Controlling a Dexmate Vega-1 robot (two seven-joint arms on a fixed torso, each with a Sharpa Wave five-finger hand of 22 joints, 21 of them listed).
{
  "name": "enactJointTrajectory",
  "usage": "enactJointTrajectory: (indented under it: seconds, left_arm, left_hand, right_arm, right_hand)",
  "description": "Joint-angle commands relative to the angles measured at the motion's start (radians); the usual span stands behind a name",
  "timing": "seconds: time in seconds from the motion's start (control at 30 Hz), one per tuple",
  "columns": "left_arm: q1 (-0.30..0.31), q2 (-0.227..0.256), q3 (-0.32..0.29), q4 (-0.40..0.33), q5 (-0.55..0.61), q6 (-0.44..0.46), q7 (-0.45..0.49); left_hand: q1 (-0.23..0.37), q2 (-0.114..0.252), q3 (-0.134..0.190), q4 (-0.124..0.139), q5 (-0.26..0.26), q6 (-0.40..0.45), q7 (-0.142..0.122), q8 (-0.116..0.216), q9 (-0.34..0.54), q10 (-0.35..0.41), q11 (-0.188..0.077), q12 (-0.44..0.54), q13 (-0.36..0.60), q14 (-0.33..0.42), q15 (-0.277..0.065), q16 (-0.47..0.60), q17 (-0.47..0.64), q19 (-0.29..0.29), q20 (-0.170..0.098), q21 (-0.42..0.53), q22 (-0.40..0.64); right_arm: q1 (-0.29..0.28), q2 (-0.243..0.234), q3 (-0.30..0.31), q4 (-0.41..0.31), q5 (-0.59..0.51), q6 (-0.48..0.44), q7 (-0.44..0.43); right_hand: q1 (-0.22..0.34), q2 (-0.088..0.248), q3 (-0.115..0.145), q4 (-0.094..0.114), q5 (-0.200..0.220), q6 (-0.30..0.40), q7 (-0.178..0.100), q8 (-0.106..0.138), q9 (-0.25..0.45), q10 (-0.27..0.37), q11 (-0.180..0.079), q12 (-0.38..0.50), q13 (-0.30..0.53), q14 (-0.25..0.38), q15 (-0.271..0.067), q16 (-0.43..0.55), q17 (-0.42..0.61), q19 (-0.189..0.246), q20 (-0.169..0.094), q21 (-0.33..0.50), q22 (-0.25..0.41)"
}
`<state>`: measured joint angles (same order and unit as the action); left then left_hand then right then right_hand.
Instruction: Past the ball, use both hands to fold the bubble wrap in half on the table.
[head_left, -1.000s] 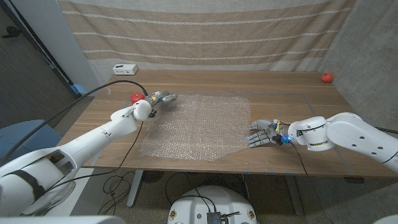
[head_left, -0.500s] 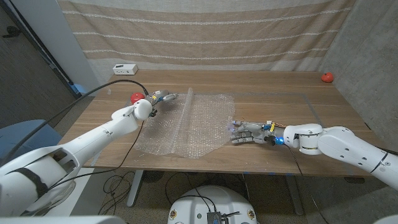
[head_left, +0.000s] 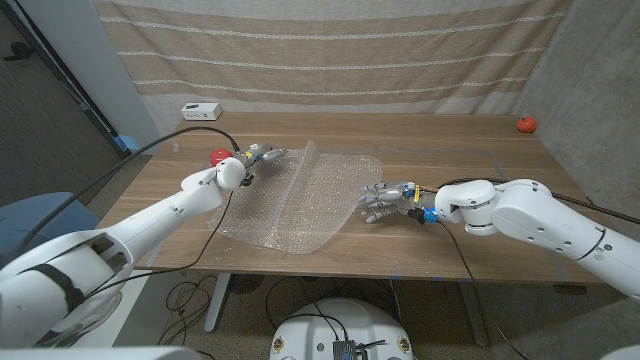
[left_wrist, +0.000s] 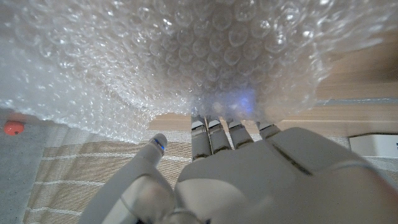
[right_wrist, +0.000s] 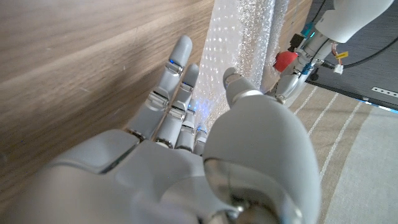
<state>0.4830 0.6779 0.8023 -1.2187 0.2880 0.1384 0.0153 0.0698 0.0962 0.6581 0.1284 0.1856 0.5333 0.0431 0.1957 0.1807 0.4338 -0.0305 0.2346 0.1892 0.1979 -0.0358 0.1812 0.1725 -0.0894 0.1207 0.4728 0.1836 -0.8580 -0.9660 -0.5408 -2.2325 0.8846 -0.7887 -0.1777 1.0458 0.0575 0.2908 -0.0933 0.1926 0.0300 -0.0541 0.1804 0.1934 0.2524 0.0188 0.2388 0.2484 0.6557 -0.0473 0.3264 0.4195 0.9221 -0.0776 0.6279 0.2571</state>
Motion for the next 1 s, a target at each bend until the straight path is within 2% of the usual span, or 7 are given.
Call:
enactJointTrajectory:
  seconds: [0.03, 0.07, 0.17, 0.23, 0.5, 0.63, 1.0]
  left_arm:
    - [-0.017, -0.014, 0.008, 0.040, -0.008, -0.015, 0.008]
    - [-0.019, -0.015, 0.010, 0.043, -0.008, -0.015, 0.007]
    - [-0.027, -0.021, 0.012, 0.058, -0.012, -0.025, 0.006]
    - [-0.031, -0.024, 0.014, 0.065, -0.013, -0.030, 0.006]
    - [-0.030, -0.029, 0.003, 0.081, -0.046, -0.075, 0.010]
    - [-0.018, -0.021, -0.010, 0.068, -0.066, -0.099, 0.014]
    - [0.025, 0.023, -0.036, -0.042, -0.063, -0.087, 0.024]
  left_hand:
    - [-0.009, 0.039, 0.003, 0.005, 0.010, -0.004, -0.001, -0.001, 0.001, 0.004, 0.001, -0.003, 0.001, -0.005, -0.009, 0.000, -0.001, 0.002, -0.004, -0.004, 0.005]
    - [-0.010, 0.039, 0.003, 0.005, 0.010, -0.005, -0.001, -0.002, 0.001, 0.004, 0.001, -0.003, 0.001, -0.005, -0.008, 0.000, -0.001, 0.002, -0.003, -0.004, 0.005]
    - [-0.010, 0.040, 0.004, 0.007, 0.010, -0.005, -0.002, -0.002, 0.001, 0.004, -0.001, -0.004, 0.001, -0.005, -0.008, 0.000, -0.001, 0.003, -0.004, -0.004, 0.005]
    - [-0.011, 0.040, 0.004, 0.007, 0.010, -0.006, -0.003, -0.002, 0.001, 0.002, -0.002, -0.005, 0.001, -0.005, -0.008, 0.000, -0.001, 0.002, -0.004, -0.005, 0.005]
    - [-0.012, 0.036, 0.003, 0.008, 0.010, -0.006, -0.005, -0.003, 0.001, 0.004, -0.001, -0.006, 0.001, -0.003, -0.010, 0.001, -0.002, 0.006, -0.004, -0.005, 0.005]
    - [-0.012, 0.034, 0.004, 0.008, 0.011, -0.005, -0.005, -0.003, 0.001, 0.009, -0.003, -0.006, 0.001, 0.004, -0.011, 0.003, -0.003, 0.014, -0.002, -0.003, 0.005]
    - [-0.001, 0.011, 0.003, -0.012, 0.008, 0.015, -0.012, 0.003, 0.001, 0.036, -0.014, -0.002, 0.001, 0.037, -0.015, 0.008, -0.006, 0.040, 0.011, -0.001, 0.003]
  right_arm:
    - [0.211, 0.106, -0.140, -0.004, -0.081, -0.398, -0.094]
    - [0.200, 0.104, -0.131, -0.001, -0.086, -0.376, -0.094]
    - [0.177, 0.101, -0.129, 0.006, -0.125, -0.310, -0.099]
    - [0.168, 0.115, -0.133, 0.006, -0.152, -0.303, -0.127]
    - [0.042, 0.195, -0.103, 0.004, -0.287, -0.186, -0.340]
    - [0.042, 0.202, -0.144, 0.009, -0.382, -0.167, -0.378]
    - [-0.050, 0.202, -0.107, -0.030, -0.555, -0.138, -0.503]
  right_hand:
    - [-0.044, 0.022, -0.016, 0.017, 0.000, 0.067, -0.117, 0.039, 0.003, 0.019, -0.097, 0.001, -0.015, -0.032, 0.050, -0.057, -0.036, -0.053, 0.064, -0.007, -0.042]
    - [-0.055, 0.039, -0.016, 0.022, -0.003, 0.139, -0.098, 0.060, 0.002, 0.082, -0.093, 0.017, -0.020, -0.024, 0.050, -0.062, -0.046, -0.064, 0.067, -0.007, -0.053]
    - [-0.031, 0.090, 0.013, -0.004, -0.009, 0.400, 0.059, 0.118, -0.001, 0.280, 0.047, 0.067, -0.033, 0.074, -0.011, -0.055, -0.079, -0.055, 0.011, 0.012, -0.068]
    - [-0.017, 0.115, 0.031, -0.011, -0.011, 0.537, 0.106, 0.146, -0.001, 0.361, 0.081, 0.090, -0.034, 0.118, -0.027, -0.038, -0.076, -0.051, -0.007, 0.026, -0.067]
    - [0.065, 0.133, 0.103, -0.030, -0.011, 0.819, 0.125, 0.192, 0.003, 0.605, 0.111, 0.182, -0.023, 0.366, -0.067, 0.090, 0.008, 0.039, -0.042, 0.130, -0.056]
    - [0.098, 0.123, 0.118, -0.049, -0.011, 0.870, 0.128, 0.200, 0.004, 0.632, 0.116, 0.190, -0.021, 0.382, -0.084, 0.107, 0.034, 0.040, -0.054, 0.151, -0.055]
    - [0.128, 0.119, 0.124, -0.057, -0.011, 0.924, 0.135, 0.207, 0.004, 0.671, 0.126, 0.197, -0.020, 0.408, -0.078, 0.125, 0.050, 0.056, -0.067, 0.186, -0.055]
